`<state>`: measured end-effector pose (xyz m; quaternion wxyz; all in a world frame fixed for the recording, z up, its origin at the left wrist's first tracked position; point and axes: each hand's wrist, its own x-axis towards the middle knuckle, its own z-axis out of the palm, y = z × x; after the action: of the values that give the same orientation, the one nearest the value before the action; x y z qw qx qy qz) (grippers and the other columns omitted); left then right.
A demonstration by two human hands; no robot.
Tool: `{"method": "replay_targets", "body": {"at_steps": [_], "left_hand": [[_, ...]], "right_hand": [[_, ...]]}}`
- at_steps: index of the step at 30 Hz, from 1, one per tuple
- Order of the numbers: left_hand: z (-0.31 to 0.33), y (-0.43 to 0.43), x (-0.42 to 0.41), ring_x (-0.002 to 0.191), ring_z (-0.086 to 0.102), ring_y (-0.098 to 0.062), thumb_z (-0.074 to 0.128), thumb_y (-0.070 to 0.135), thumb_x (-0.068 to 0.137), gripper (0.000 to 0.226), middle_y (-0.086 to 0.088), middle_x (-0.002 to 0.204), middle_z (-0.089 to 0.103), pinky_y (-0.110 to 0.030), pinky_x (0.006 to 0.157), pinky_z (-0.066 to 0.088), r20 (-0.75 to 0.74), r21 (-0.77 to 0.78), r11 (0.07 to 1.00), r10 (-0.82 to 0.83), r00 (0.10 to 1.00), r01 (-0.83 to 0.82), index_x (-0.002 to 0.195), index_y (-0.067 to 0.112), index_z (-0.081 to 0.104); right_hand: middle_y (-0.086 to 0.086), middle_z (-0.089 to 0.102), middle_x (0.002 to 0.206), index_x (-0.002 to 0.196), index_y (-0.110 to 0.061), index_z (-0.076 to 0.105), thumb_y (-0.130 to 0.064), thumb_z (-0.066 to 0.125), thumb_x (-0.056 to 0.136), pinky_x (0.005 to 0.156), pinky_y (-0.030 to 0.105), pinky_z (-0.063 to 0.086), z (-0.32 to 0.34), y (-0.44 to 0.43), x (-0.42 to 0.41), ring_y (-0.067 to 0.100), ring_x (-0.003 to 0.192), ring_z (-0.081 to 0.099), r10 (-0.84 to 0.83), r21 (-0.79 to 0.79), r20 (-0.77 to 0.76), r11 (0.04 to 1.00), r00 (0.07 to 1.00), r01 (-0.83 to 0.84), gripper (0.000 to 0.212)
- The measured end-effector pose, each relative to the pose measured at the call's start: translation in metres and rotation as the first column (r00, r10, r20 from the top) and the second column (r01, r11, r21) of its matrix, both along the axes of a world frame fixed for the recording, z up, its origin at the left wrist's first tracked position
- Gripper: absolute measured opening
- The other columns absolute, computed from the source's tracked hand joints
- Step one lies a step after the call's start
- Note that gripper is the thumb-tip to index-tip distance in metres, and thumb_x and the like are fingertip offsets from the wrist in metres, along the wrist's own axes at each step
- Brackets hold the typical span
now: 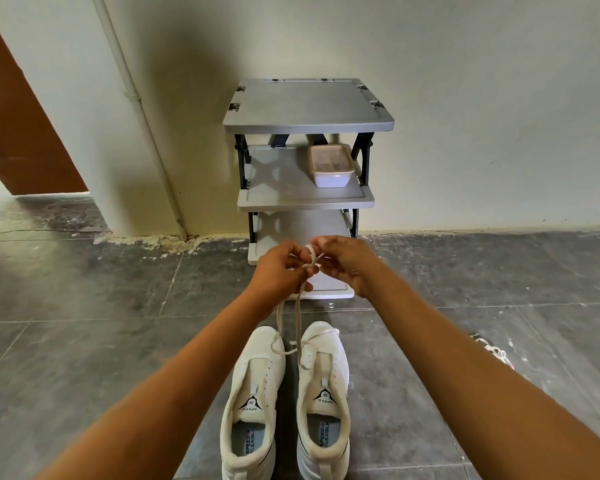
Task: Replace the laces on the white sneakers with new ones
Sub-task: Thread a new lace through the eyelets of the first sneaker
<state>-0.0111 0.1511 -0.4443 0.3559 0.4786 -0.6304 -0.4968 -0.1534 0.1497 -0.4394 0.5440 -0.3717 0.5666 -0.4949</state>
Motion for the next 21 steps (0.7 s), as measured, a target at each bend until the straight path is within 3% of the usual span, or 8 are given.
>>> {"method": "replay_targets", "body": {"at_steps": [2,5,10,13,18,21], "left_hand": [[0.000,-0.001,0.002,0.057,0.065,-0.014,0.062,0.004,0.088,0.011,-0.010,0.086,0.068,-0.016,0.049,0.048,-0.048,0.035,0.999,0.020,0.999,-0.018,0.089,0.009,0.052],[-0.001,-0.002,0.005,0.059,0.064,-0.014,0.062,0.006,0.088,0.012,-0.007,0.083,0.069,-0.017,0.050,0.047,-0.104,0.053,0.996,0.082,0.991,-0.077,0.086,0.012,0.052],[0.000,-0.001,0.006,0.056,0.063,-0.012,0.064,0.002,0.086,0.014,-0.005,0.076,0.067,-0.017,0.051,0.049,-0.028,-0.029,0.999,0.036,0.999,-0.037,0.082,0.012,0.055],[0.000,0.001,0.006,0.055,0.062,-0.012,0.065,-0.002,0.084,0.015,-0.006,0.077,0.068,-0.016,0.052,0.050,0.010,-0.043,0.999,-0.013,1.000,0.013,0.078,0.011,0.058],[0.000,-0.002,0.011,0.064,0.064,-0.017,0.066,0.002,0.084,0.009,-0.009,0.076,0.067,-0.020,0.056,0.051,-0.016,0.028,0.999,0.018,1.000,-0.018,0.087,0.005,0.058],[0.001,-0.003,0.012,0.063,0.063,-0.017,0.066,0.000,0.083,0.010,-0.009,0.073,0.066,-0.019,0.054,0.048,-0.016,0.038,0.999,0.037,0.999,-0.037,0.086,0.006,0.058]], "right_hand": [[0.001,0.069,0.074,0.102,-0.007,0.067,-0.013,0.055,0.093,0.062,0.022,0.057,0.001,0.000,-0.003,0.011,0.069,0.066,-0.053,0.008,0.062,0.999,0.997,0.053,0.016],[0.004,0.068,0.078,0.097,-0.006,0.064,-0.017,0.059,0.092,0.057,0.021,0.057,0.000,0.002,-0.005,0.013,0.068,0.066,-0.039,0.061,0.061,0.997,0.997,0.036,0.013],[0.000,0.068,0.080,0.086,-0.015,0.065,-0.035,0.070,0.082,0.059,0.022,0.052,0.001,0.004,-0.002,0.012,0.075,0.064,0.058,0.114,-0.086,0.992,0.995,-0.048,0.021],[0.001,0.065,0.079,0.082,-0.017,0.064,-0.021,0.067,0.086,0.064,0.023,0.046,0.002,0.005,0.001,0.011,0.075,0.060,0.093,0.120,-0.127,0.990,0.988,-0.078,0.006],[0.004,0.060,0.070,0.082,-0.015,0.063,-0.001,0.053,0.089,0.063,0.023,0.045,0.007,0.003,0.001,0.010,0.063,0.054,-0.039,0.097,0.051,0.995,0.998,0.034,0.018],[0.003,0.052,0.060,0.082,-0.010,0.064,-0.002,0.043,0.088,0.058,0.022,0.040,0.008,0.005,0.003,0.010,0.057,0.046,0.002,0.108,0.137,0.994,0.991,-0.017,0.023]]}}
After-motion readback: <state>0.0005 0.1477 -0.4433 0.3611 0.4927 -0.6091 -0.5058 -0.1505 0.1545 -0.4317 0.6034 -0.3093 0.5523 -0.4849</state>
